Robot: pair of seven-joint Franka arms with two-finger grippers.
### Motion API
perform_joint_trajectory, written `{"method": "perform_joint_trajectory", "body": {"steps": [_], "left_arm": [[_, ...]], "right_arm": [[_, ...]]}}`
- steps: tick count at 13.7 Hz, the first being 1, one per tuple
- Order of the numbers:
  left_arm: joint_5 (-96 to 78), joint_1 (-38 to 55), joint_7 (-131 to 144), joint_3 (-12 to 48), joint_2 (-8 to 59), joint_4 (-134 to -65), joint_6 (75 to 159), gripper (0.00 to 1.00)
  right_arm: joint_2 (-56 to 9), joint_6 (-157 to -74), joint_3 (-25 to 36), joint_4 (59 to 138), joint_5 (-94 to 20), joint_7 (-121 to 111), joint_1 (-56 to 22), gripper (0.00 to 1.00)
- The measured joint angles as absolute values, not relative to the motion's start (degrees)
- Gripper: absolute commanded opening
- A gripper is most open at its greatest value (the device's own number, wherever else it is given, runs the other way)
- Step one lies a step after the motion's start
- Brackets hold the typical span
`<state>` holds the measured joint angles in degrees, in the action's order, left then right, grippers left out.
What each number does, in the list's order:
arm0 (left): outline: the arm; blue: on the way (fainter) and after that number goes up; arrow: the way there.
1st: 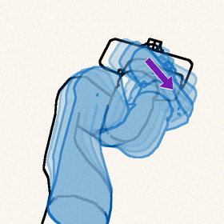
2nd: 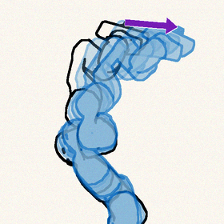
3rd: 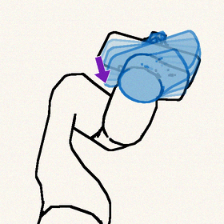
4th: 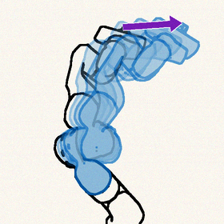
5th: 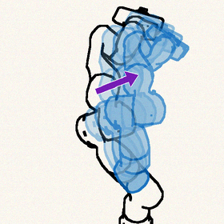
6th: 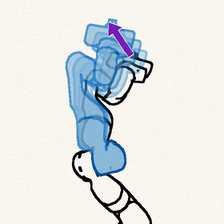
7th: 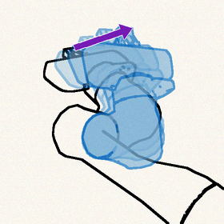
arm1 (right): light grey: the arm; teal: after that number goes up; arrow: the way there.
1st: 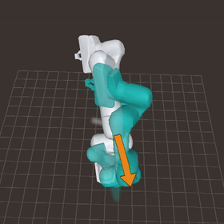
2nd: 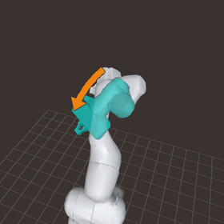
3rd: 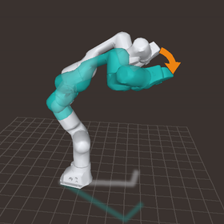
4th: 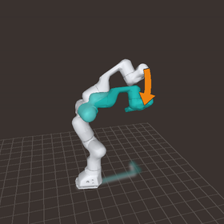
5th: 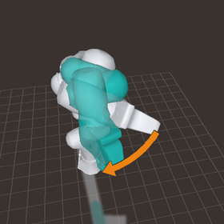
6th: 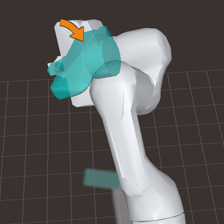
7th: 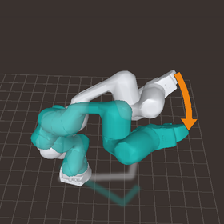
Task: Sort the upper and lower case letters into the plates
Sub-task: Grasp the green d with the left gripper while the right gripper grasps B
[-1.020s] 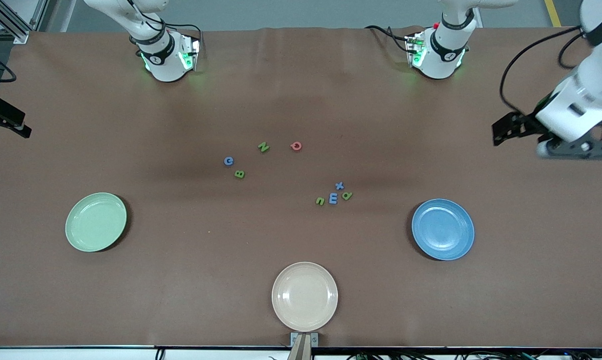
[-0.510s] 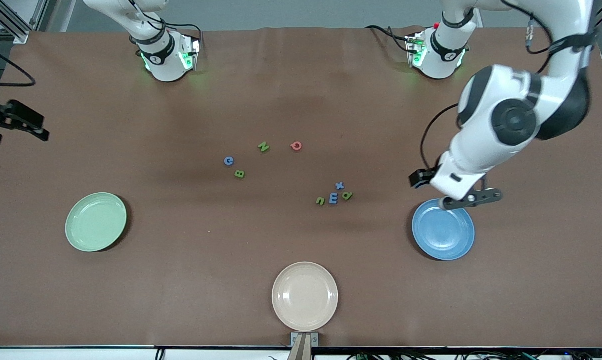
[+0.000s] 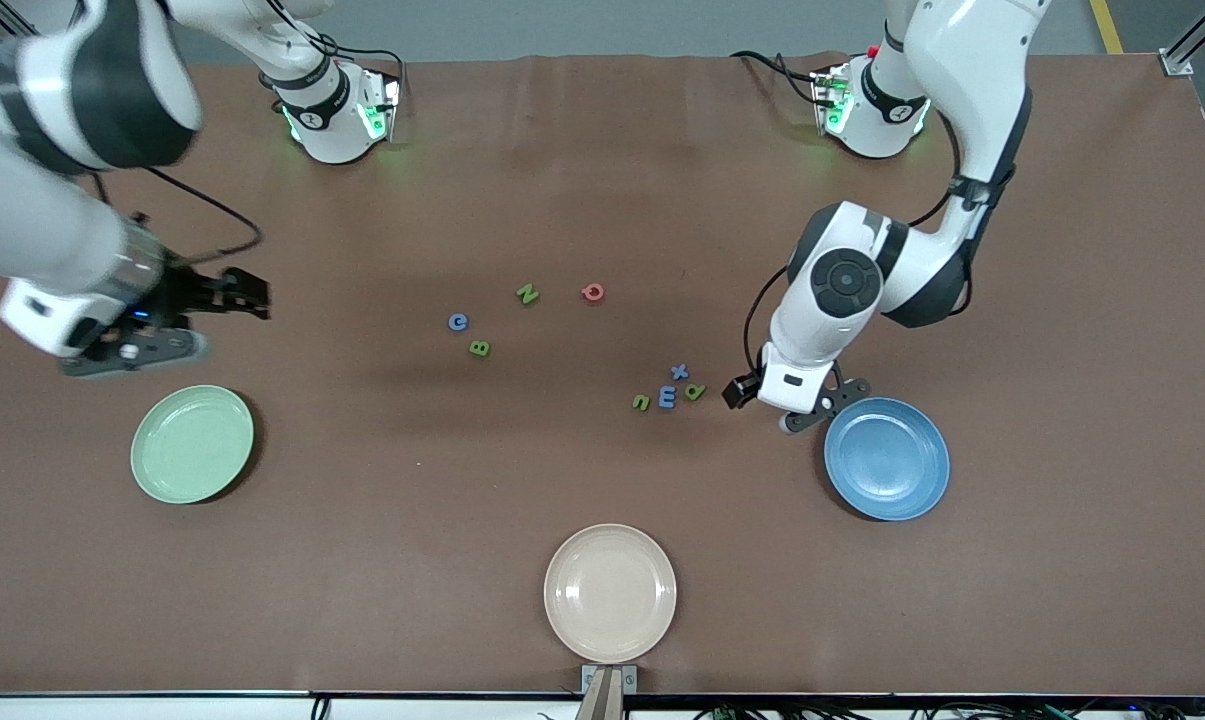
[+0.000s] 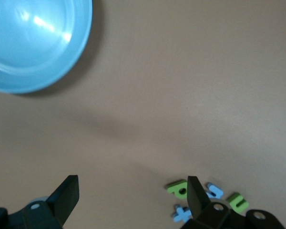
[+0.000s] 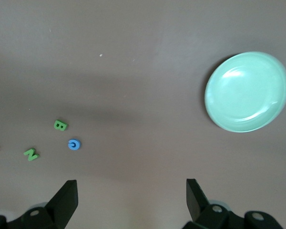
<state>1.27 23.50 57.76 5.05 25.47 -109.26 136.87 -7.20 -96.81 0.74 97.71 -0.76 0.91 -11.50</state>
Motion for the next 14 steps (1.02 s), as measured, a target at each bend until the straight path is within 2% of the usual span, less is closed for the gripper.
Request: {"method": "perform_joint_trajectory", "body": {"steps": [3, 6, 10, 14], "left_arm": [[3.07, 27.11, 67.98, 5.01, 28.41, -110.37, 139.69, 0.99], [6.53, 29.26, 76.45, 5.02, 32.16, -108.45, 140.80, 0.91], [6.67, 29.42, 78.64, 5.00, 36.45, -103.86, 140.96, 0.85], [6.67, 30.54, 81.57, 5.08, 39.24, -100.58, 140.96, 0.74]], "right_arm": [[-7.50, -108.32, 0.62, 107.87, -0.80, 10.53, -17.48, 1.00], [-8.63, -118.36, 0.56, 115.84, -0.80, 21.82, -23.11, 1.00], [-14.99, -126.36, 0.59, 118.08, -0.80, 33.38, -27.76, 1.00], [-22.31, -134.61, 0.61, 118.05, -0.80, 38.39, -29.20, 0.99]]}}
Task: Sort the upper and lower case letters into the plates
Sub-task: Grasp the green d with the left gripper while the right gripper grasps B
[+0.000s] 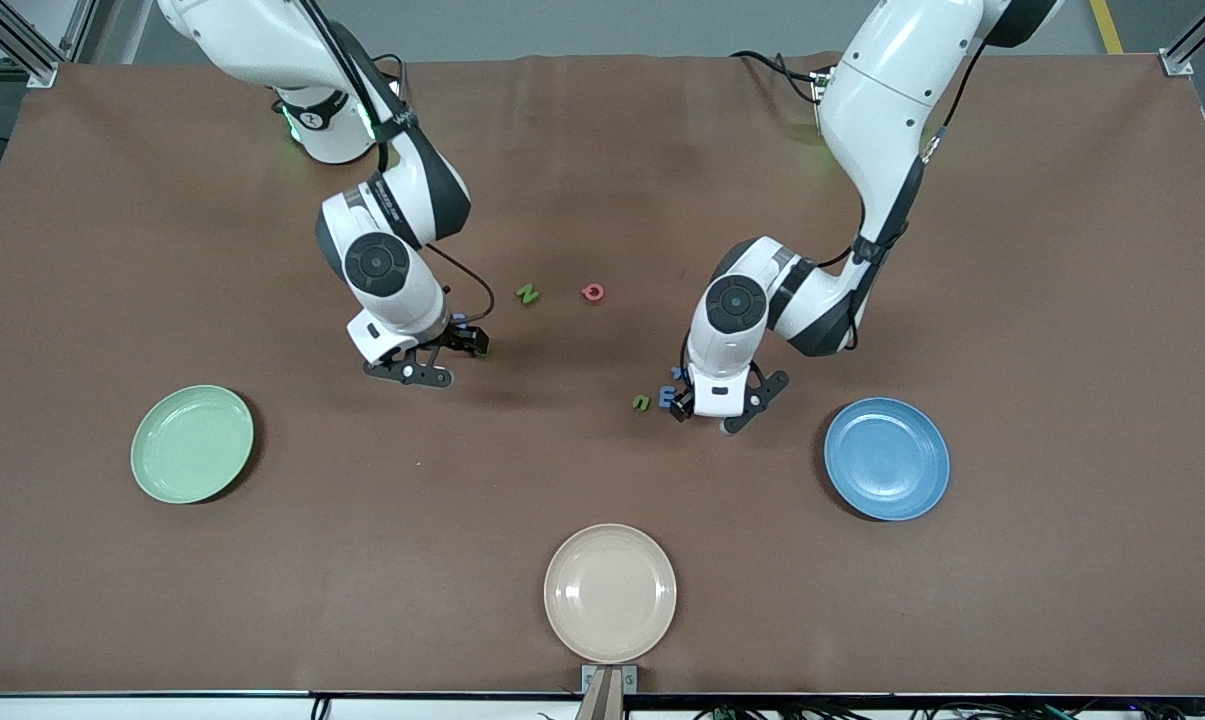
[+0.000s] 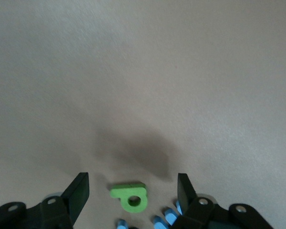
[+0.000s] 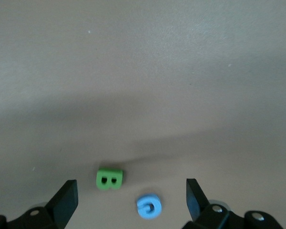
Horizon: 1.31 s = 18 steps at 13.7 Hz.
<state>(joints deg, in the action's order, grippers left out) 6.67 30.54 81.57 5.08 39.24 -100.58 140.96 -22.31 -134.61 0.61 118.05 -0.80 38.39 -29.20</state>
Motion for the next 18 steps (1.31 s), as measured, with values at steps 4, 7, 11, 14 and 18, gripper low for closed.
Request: {"method": "perform_joint_trajectory", "body": {"steps": [4, 7, 11, 14, 18], "left_arm": [[6.67, 30.92, 82.09, 5.08, 40.09, -100.53, 140.77, 0.67], [6.67, 30.90, 82.25, 5.14, 40.19, -100.48, 140.76, 0.60], [6.67, 30.90, 84.11, 6.04, 40.14, -100.42, 140.67, 0.45], [6.67, 30.87, 84.89, 6.33, 39.98, -100.40, 140.35, 0.30], [6.66, 30.60, 85.67, 6.43, 39.93, -100.38, 140.30, 0.11]], "right_arm": [[-25.84, -137.29, 0.60, 117.92, -0.88, 41.28, -30.66, 0.95], [-26.48, -137.31, 0.59, 117.90, -2.58, 41.69, -31.76, 0.90], [-27.45, -137.59, 0.60, 117.79, -3.38, 41.95, -32.89, 0.78], [-28.38, -138.49, 0.63, 117.75, -3.39, 42.02, -32.93, 0.76], [-29.53, -139.91, 0.62, 117.61, -3.39, 42.03, -32.97, 0.72]]}}
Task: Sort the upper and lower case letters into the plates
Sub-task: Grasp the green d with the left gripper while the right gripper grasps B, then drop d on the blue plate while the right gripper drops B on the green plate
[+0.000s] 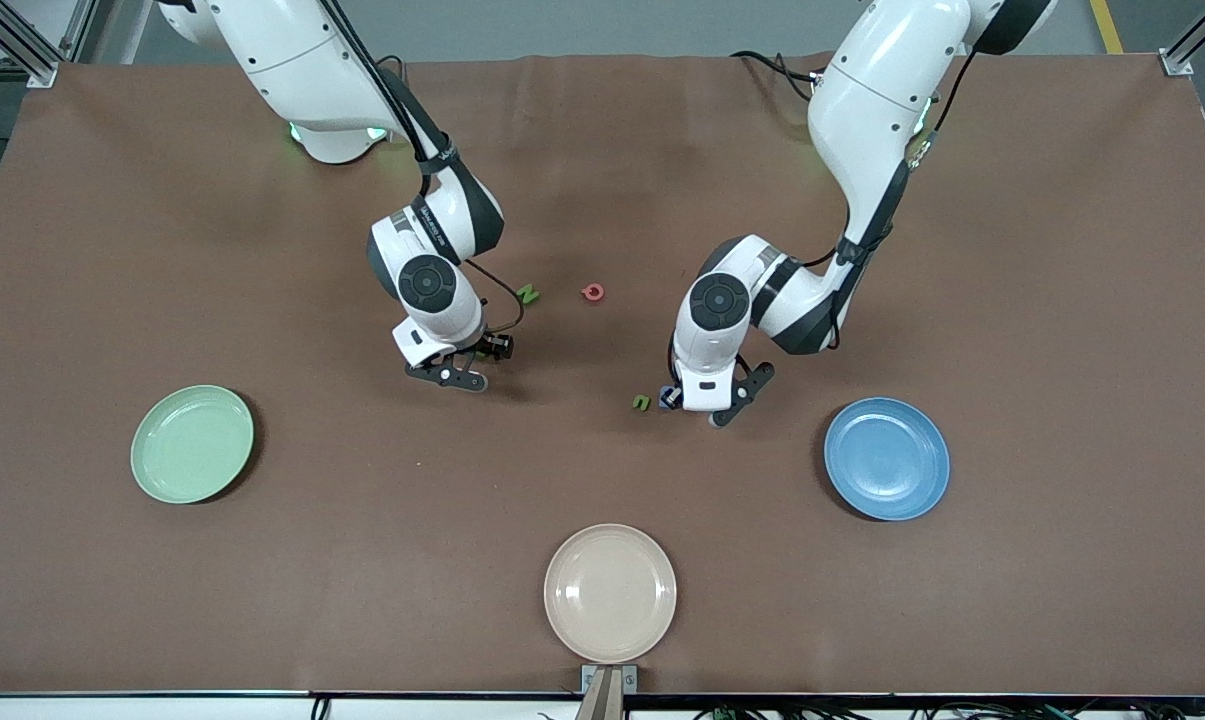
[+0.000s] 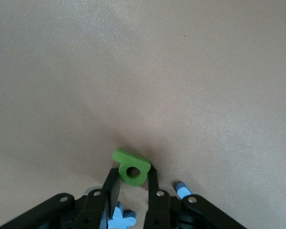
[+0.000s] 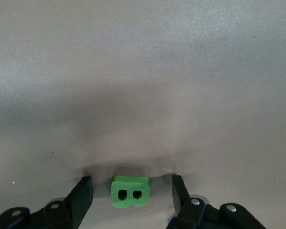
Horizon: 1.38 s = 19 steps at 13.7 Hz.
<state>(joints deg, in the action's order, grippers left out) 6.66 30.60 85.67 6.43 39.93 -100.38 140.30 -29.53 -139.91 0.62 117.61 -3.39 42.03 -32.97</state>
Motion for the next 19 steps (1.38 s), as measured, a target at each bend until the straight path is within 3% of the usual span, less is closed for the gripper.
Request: {"method": "perform_joint_trajectory", "body": {"steps": [4, 13, 17, 19], "left_arm": [[6.66, 29.61, 85.68, 6.41, 39.86, -100.13, 140.29, 0.01], [7.74, 24.54, 81.03, 5.89, 34.50, -98.71, 136.24, 0.00], [7.83, 15.53, 67.76, 5.72, 32.21, -99.13, 132.93, 0.00], [7.84, 12.20, 62.29, 5.71, 32.29, -100.13, 132.84, 0.02]], "right_arm": [[-29.53, -139.93, 0.58, 117.43, -3.48, 42.03, -33.00, 0.53], [-29.31, -139.52, 0.60, 116.97, -3.57, 42.04, -33.06, 0.26], [-29.15, -137.77, 0.64, 116.57, -3.56, 41.89, -33.09, 0.25], [-27.65, -130.84, 1.19, 114.63, -3.41, 40.24, -32.93, 0.25]]}}
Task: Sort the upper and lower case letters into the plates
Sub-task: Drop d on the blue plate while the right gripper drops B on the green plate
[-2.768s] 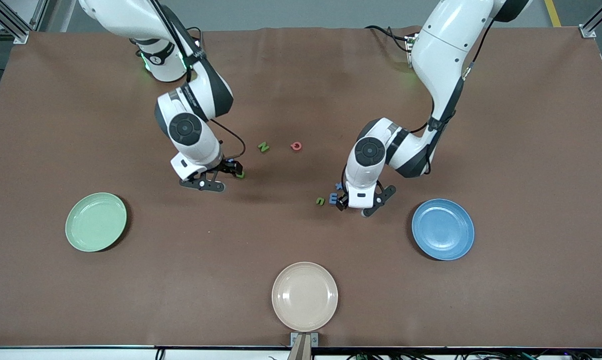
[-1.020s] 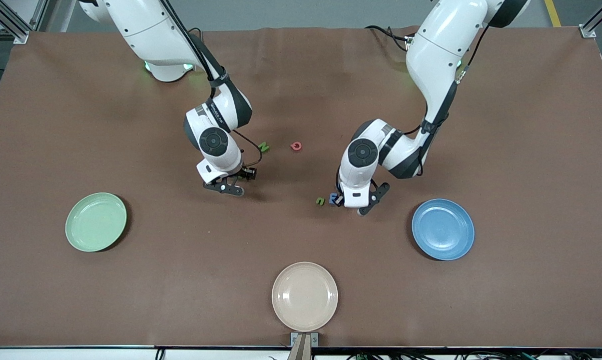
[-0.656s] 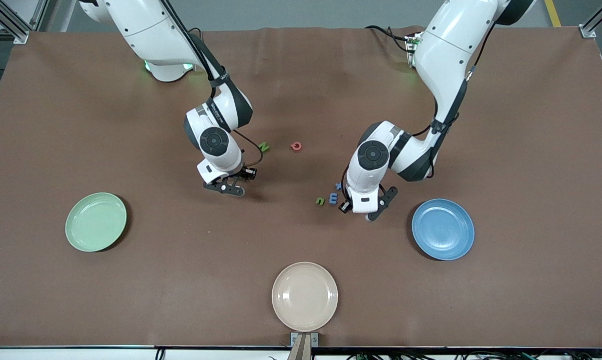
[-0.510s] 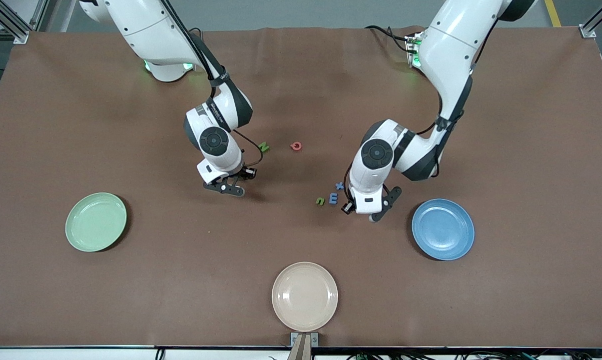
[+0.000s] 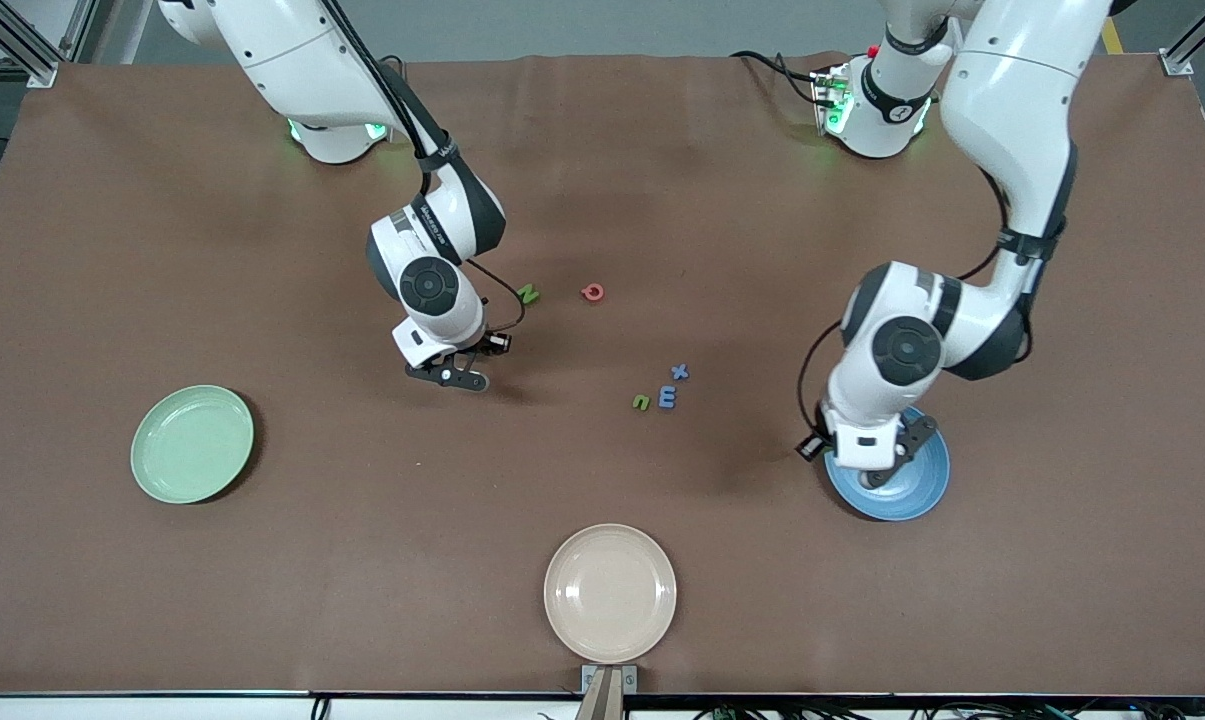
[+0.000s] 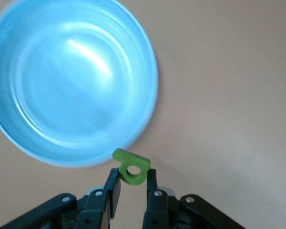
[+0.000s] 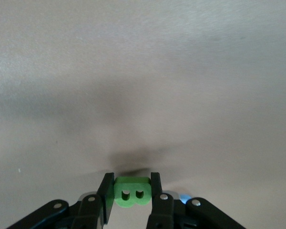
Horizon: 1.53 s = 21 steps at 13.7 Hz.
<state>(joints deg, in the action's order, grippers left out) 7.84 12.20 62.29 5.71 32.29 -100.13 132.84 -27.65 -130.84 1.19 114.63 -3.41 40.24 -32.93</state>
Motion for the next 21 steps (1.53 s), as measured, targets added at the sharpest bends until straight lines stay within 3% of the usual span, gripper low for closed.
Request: {"method": "perform_joint_trajectory", "body": {"steps": [1, 2, 3, 5, 8, 12, 17, 21], "left_arm": [[7.84, 10.81, 59.86, 5.70, 32.36, -100.71, 132.84, 0.07], [7.84, 9.46, 57.49, 5.70, 32.53, -101.18, 132.83, 0.21], [7.84, 8.13, 55.32, 5.71, 32.83, -101.48, 132.83, 0.44], [8.30, 6.06, 52.36, 5.72, 33.61, -101.67, 132.86, 0.99], [9.67, 5.65, 52.11, 6.07, 33.85, -101.60, 132.75, 1.00], [9.78, 7.96, 61.26, 10.78, 32.94, -101.21, 129.30, 1.00], [9.97, 17.93, 78.65, 13.08, 32.68, -103.68, 130.16, 0.99], [9.98, 22.63, 84.07, 13.30, 32.80, -108.94, 140.27, 0.91]], "right_arm": [[-25.96, -126.48, 1.69, 113.36, -3.36, 38.26, -32.32, 0.25], [-23.77, -122.77, 2.11, 112.47, -3.30, 35.32, -30.81, 0.25], [-21.38, -119.90, 2.36, 112.06, -3.10, 30.90, -28.29, 0.25], [-17.79, -116.56, 2.85, 112.20, -1.33, 18.77, -21.09, 0.25], [-17.12, -117.37, 3.26, 113.10, 1.51, 0.28, -8.44, 0.25], [-19.62, -126.38, 3.30, 116.03, 1.61, -18.12, 3.87, 0.25], [-25.34, -134.97, 3.14, 117.57, 1.62, -24.15, 7.96, 0.25], [-26.35, -136.11, 3.08, 116.44, 1.62, -24.42, 8.58, 0.26]]}}
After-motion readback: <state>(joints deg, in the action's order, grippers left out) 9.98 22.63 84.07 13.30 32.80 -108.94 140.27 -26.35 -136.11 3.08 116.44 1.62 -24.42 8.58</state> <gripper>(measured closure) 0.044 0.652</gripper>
